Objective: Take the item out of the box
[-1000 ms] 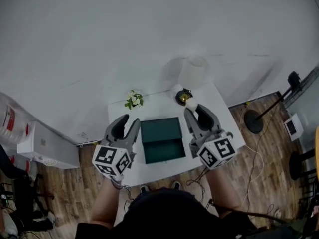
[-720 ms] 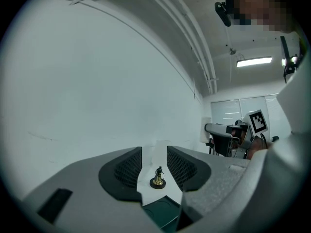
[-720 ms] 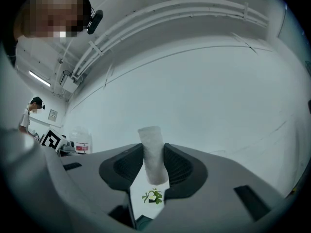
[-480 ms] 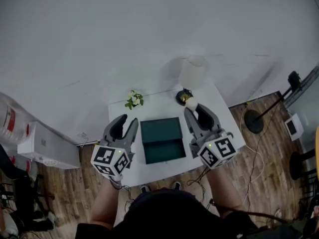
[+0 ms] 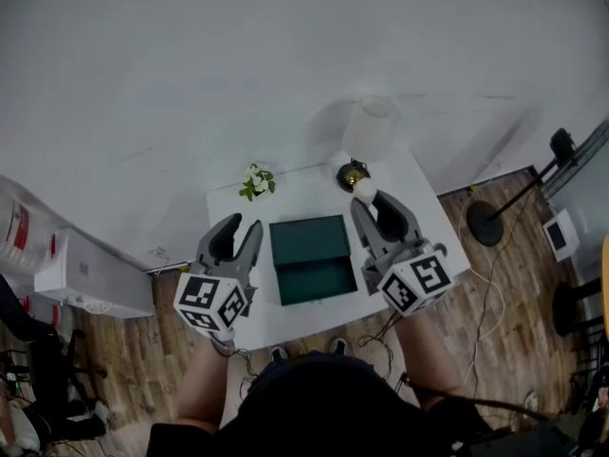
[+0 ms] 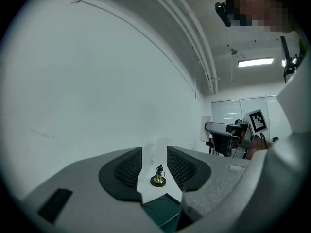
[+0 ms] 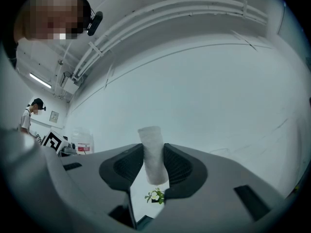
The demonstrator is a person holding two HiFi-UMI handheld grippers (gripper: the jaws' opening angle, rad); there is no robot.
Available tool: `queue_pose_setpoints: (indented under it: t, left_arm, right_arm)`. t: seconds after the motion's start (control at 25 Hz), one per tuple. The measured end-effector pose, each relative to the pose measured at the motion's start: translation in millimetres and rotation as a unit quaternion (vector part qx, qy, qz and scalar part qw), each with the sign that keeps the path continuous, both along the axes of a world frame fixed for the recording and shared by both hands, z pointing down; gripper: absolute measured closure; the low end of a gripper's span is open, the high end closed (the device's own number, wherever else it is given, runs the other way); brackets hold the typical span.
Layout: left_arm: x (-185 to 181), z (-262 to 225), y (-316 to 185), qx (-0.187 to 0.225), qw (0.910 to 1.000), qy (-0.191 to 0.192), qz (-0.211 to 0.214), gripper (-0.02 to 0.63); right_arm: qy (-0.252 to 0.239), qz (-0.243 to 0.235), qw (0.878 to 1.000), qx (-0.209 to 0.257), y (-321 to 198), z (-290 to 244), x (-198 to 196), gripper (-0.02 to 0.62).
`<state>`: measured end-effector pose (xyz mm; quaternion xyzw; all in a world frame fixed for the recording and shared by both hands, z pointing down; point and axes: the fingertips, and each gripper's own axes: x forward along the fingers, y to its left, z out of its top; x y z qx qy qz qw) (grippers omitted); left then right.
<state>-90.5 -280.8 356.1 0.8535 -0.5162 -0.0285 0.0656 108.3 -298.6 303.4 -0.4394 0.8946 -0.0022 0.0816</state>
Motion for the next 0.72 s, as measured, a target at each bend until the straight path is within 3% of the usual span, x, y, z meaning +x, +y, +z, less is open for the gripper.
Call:
queue_pose_setpoints:
  t: [0.72]
  left_arm:
    - [-29, 13, 5, -0.011, 0.9997, -0.001, 0.021, 0.448]
  right_arm:
    - [-0.003, 0.026, 1.0, -0.011, 10, 9, -24, 0.46]
